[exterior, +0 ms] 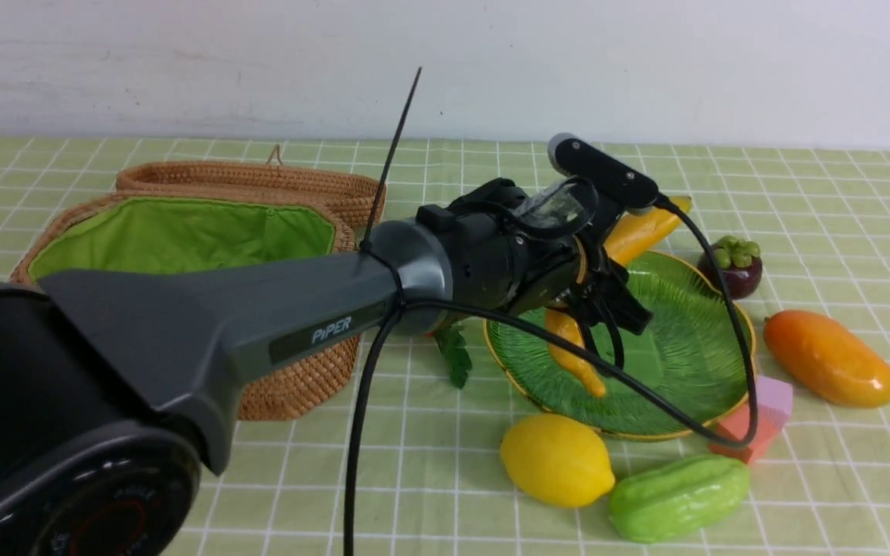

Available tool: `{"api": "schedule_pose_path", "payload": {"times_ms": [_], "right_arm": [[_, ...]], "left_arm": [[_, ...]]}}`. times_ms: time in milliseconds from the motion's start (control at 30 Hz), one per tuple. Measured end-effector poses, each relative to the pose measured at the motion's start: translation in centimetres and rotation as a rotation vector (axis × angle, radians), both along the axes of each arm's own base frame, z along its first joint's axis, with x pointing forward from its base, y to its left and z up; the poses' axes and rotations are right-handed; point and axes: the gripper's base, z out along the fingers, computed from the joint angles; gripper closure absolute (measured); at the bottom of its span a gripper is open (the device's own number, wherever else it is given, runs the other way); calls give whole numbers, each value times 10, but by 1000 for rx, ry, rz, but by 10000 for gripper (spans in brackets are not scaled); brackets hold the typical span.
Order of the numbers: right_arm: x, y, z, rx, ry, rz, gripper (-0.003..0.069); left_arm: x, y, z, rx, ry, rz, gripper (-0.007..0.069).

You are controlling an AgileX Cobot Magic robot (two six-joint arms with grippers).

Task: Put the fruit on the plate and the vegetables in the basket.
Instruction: Use the left arm to grab a banana and put it into the right plate, then use the left arm to grab a carrot and put it into the left basket

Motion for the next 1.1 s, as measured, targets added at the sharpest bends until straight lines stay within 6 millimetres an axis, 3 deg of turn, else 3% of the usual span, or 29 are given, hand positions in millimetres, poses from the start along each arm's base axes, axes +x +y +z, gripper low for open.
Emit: {"api": "schedule_pose_path", "payload": {"times_ms": [333,500,667,767,867,1100], "right_arm": [[0,0,-1,-5,8,2,436],[-1,0,-3,-18,29,7,436],[-1,0,-5,-28,44,9,436],[-2,0,-5,-32,50,10,436],[-2,0,-7,-40,63,13,436],[-2,0,-7,-45,74,15,432]], "left_arm": [[-3,0,5,23,16,11,-5],[-23,2,34,62,38,24,8],[-57,8,90,47,26,23,214],[-72,22,114,42,79,83,425],[-84,41,123,104,177,179,623],[-94,60,118,256,310,264,638]]}}
